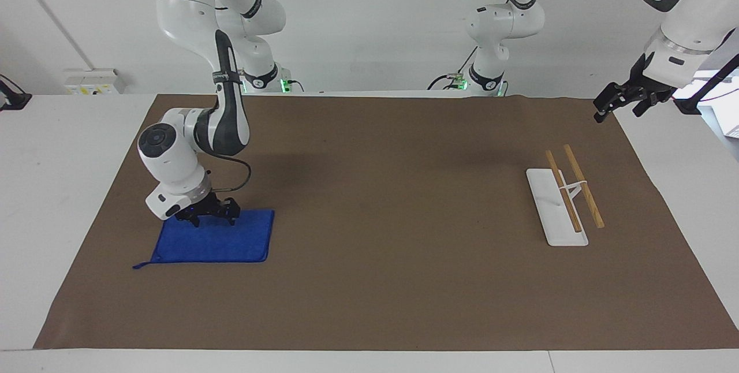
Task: Right arm passes towel to left arm to hang
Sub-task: 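Reach the right gripper down to the blue towel's edge, then grasp the blue towel edge with the right gripper and lift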
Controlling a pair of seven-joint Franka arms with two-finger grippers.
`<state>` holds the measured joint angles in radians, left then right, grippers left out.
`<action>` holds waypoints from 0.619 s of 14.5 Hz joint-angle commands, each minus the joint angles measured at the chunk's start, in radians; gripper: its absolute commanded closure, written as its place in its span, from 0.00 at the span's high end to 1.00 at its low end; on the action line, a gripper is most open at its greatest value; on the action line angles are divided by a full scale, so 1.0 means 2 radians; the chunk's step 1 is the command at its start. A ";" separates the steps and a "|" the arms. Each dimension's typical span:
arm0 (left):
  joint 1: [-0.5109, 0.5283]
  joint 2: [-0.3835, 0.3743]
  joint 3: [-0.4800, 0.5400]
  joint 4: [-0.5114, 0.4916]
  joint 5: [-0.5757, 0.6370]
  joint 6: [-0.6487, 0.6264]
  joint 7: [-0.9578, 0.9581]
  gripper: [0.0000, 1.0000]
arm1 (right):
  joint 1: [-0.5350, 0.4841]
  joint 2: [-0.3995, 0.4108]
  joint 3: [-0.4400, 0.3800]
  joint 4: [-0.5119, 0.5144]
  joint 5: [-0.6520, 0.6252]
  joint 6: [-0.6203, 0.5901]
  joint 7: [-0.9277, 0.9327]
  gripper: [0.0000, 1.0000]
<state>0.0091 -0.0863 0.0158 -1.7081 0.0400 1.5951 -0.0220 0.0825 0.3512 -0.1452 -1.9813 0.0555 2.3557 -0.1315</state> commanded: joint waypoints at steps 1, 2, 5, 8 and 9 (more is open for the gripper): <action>0.005 0.001 0.001 0.001 -0.007 -0.004 0.000 1.00 | -0.008 0.005 0.002 -0.014 0.008 0.018 -0.018 0.98; 0.005 0.000 0.002 0.002 -0.007 -0.014 0.000 1.00 | -0.008 0.006 0.001 -0.014 0.008 0.020 -0.019 0.95; 0.005 0.000 0.004 0.002 -0.006 -0.019 -0.006 1.00 | -0.005 0.006 0.002 -0.013 0.008 0.016 -0.019 0.75; 0.002 0.000 0.004 0.002 -0.005 -0.021 -0.017 1.00 | -0.002 0.006 0.002 -0.013 0.008 0.009 -0.020 0.34; 0.002 0.000 0.004 0.002 -0.005 -0.021 -0.017 1.00 | -0.001 0.005 0.002 -0.013 0.008 0.007 -0.019 0.15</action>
<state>0.0098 -0.0861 0.0243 -1.7083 0.0400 1.5723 -0.0402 0.0788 0.3570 -0.1434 -1.9952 0.0555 2.3738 -0.1422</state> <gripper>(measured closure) 0.000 0.555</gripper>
